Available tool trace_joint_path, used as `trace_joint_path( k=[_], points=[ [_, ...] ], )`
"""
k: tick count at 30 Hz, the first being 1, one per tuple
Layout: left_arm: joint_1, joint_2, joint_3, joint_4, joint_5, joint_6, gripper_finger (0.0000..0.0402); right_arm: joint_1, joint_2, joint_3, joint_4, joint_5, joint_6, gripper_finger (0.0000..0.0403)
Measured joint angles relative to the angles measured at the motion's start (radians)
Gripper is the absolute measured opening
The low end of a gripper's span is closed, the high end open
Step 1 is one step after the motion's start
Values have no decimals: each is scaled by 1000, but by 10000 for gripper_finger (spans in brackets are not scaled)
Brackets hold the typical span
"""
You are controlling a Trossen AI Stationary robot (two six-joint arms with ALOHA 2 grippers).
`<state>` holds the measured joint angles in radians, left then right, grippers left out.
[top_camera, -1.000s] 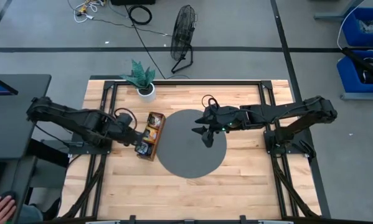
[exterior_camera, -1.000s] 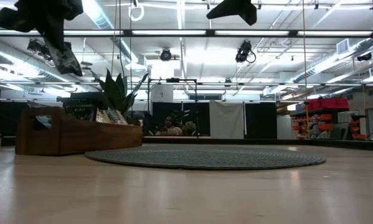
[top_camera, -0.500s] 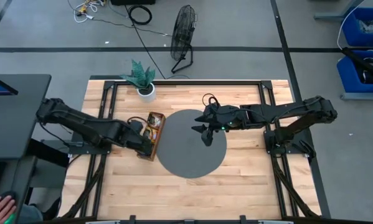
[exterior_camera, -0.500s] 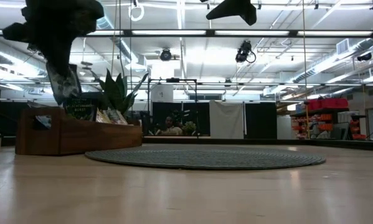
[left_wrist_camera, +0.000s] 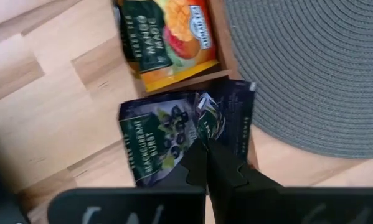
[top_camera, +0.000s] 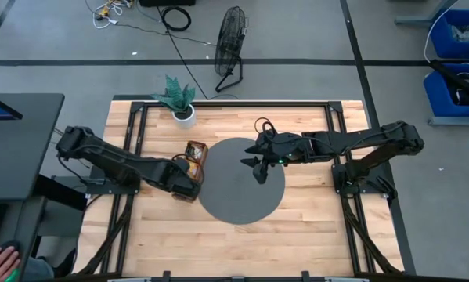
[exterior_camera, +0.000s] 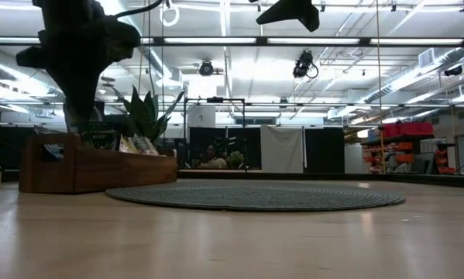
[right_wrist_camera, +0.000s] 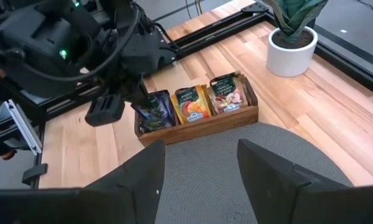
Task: Pick & Place Tea
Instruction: Put the purple tea bag into the bottom section of the wooden organizer
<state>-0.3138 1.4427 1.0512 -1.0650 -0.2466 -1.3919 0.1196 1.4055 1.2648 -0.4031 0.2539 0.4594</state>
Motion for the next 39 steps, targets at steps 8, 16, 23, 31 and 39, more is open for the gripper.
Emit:
trace_joint_path(
  k=[8, 16, 23, 31, 39],
  points=[
    [0, 50, 0, 25, 0, 17, 2, 0, 0, 0, 2, 0, -4, 206],
    [0, 64, 0, 36, -1, 20, 2, 0, 0, 0, 4, 0, -8, 206],
    [0, 64, 0, 89, -5, 19, 2, 0, 0, 0, 6, 0, -19, 206],
    [1, 63, -8, 107, -2, 15, 2, 0, 0, 0, 7, 0, -23, 206],
    [-5, 63, -78, 175, 68, -54, 2, 0, 0, 0, 7, 1, -23, 206]
  ],
)
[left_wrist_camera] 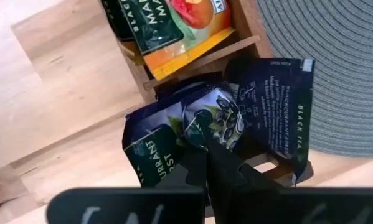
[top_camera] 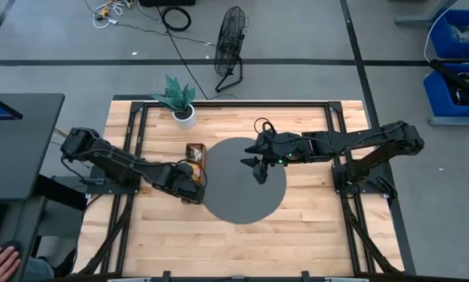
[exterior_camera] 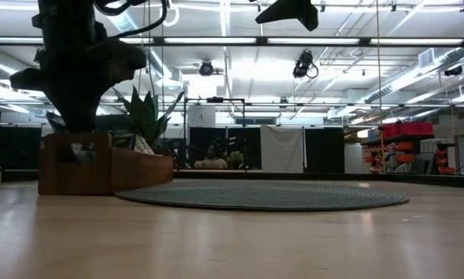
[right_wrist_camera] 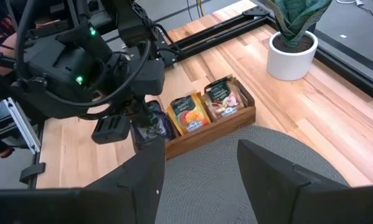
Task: Pick & Place Tea
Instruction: Put the purple tea bag into the bottom section of the wooden organizer
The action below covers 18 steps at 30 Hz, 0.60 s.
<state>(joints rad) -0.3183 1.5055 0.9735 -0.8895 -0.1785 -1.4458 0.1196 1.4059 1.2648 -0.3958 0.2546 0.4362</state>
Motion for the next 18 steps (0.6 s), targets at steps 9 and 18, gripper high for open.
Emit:
trace_joint_path(
  k=[9, 18],
  points=[
    [1, -2, 0, 16, -9, -6, 6, 0, 0, 0, -1, 0, 0, 206],
    [1, -54, 1, 15, -36, 18, 72, -1, 0, 0, -1, 0, 0, 206]
  ],
)
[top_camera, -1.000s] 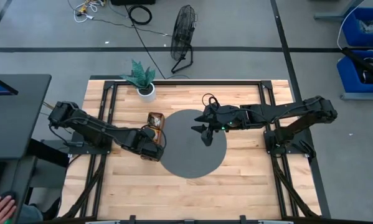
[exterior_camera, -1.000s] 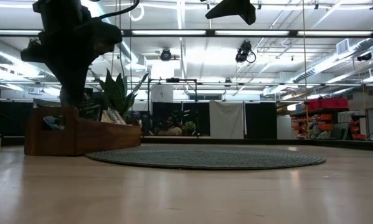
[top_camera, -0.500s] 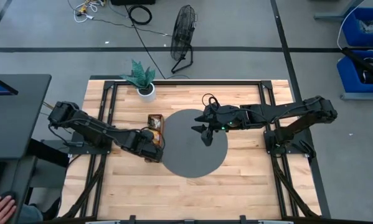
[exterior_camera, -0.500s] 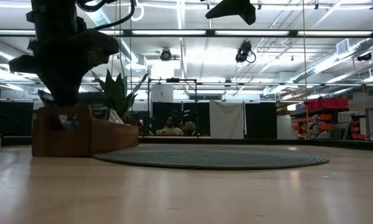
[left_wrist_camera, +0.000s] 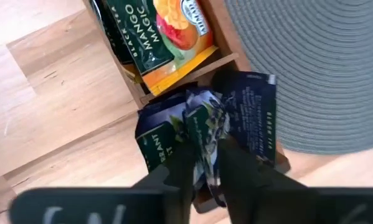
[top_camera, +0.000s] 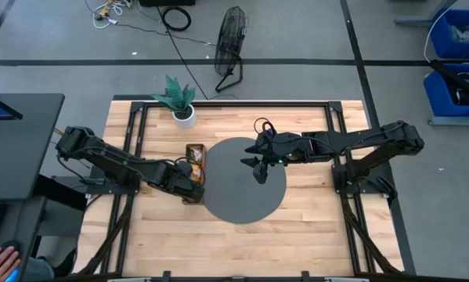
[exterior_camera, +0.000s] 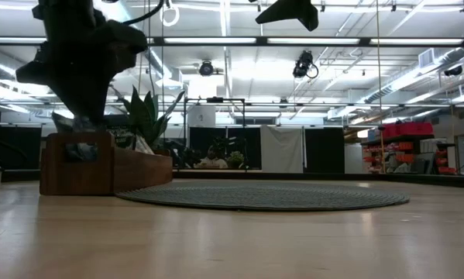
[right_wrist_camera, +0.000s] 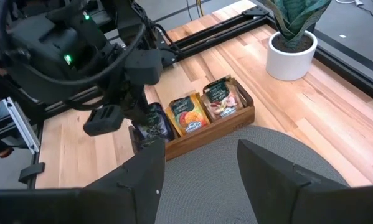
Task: Pick & Place Tea
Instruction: Put the purple tea bag into the bottom section of the wooden organizer, then return to Home Position
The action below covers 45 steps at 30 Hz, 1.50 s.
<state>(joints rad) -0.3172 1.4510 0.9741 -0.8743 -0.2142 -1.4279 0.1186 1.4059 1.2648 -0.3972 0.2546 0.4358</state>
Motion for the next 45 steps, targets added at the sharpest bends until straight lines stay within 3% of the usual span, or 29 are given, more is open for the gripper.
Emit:
trace_joint_path(
  k=[10, 17, 22, 27, 30, 33, 34, 36, 43, 45],
  points=[
    [-3, -67, 9, 18, -8, 28, 181, -2, 0, 0, -4, 26, -10, 206],
    [-7, -197, 60, 16, -176, 192, 210, -2, 0, 0, -9, 25, -44, 206],
    [-25, -271, 67, 191, -302, 527, 184, 1, 0, 0, 11, 15, -85, 206],
    [-35, -290, 68, 358, -312, 803, 122, 10, 0, 0, 22, 14, -160, 195],
    [-33, -289, 67, 370, -315, 866, 62, 13, 0, 0, 21, -9, -190, 149],
    [-32, -289, 67, 370, -314, 908, 12, 13, 0, 0, 14, -42, -190, 64],
    [-29, -289, 67, 374, -313, 923, 9, 13, 0, 0, 12, -56, -192, 34],
    [-28, -289, 67, 394, -313, 965, 5, 14, -3, 0, 9, -83, -201, 13],
    [-3, -308, 59, 449, -313, 1097, 4, 16, -37, 0, -62, -89, -166, 5],
    [21, -345, 4, 547, -316, 1123, 3, 12, -47, 0, -68, -88, -152, 5]
  ],
)
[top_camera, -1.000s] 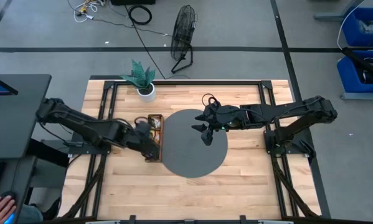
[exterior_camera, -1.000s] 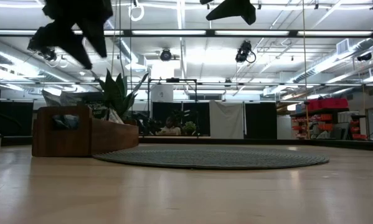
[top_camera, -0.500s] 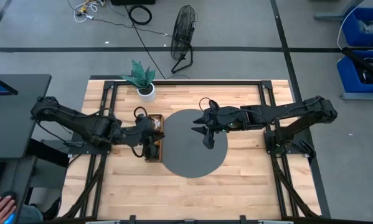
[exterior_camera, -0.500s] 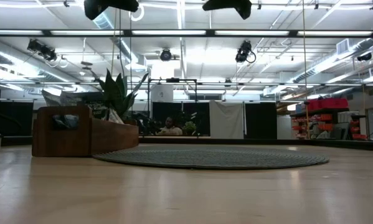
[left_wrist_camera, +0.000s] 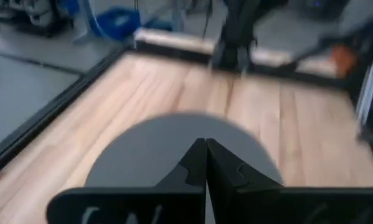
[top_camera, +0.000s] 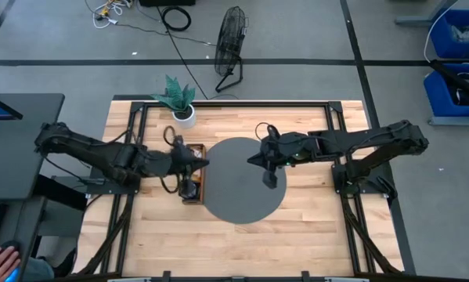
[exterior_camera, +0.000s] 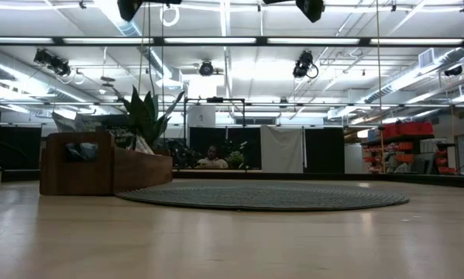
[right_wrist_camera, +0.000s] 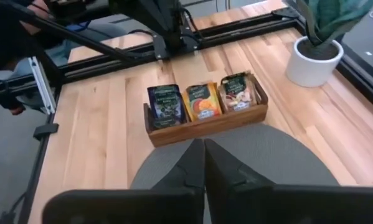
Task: Pick & Place Tea
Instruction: Return to Home Position
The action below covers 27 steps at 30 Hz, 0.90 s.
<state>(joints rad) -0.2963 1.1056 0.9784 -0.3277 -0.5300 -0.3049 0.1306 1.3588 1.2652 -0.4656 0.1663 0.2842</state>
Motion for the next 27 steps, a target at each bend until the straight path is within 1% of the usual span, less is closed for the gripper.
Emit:
trace_joint_path(
  k=[1, 5, 7, 8, 11, 16, 21, 24, 27],
  points=[
    [12, -25, -46, 74, 10, 5, 3, -2, -1, 0, 2, 1, 6, 4],
    [65, -139, -265, 422, 130, 5, 3, -13, -1, 0, -1, 1, 46, 3],
    [81, -199, -347, 544, 156, 5, 3, -16, 1, 0, 0, 2, 60, 2],
    [86, -230, -377, 574, 159, 11, 3, -18, 2, 0, -1, 1, 71, 2],
    [104, -331, -438, 581, 160, 52, 3, -26, 3, 0, 1, 2, 93, 1],
    [141, -524, -503, 586, 161, 136, 2, -41, 3, 0, 1, 2, 128, 1],
    [213, -695, -566, 587, 221, 163, 2, -53, 3, 0, 1, 2, 158, 1],
    [259, -748, -603, 589, 277, 160, 2, -60, 3, 0, 4, 2, 183, 0],
    [306, -764, -647, 582, 332, 153, 2, -67, 3, 0, 23, 2, 189, 0]
  ],
)
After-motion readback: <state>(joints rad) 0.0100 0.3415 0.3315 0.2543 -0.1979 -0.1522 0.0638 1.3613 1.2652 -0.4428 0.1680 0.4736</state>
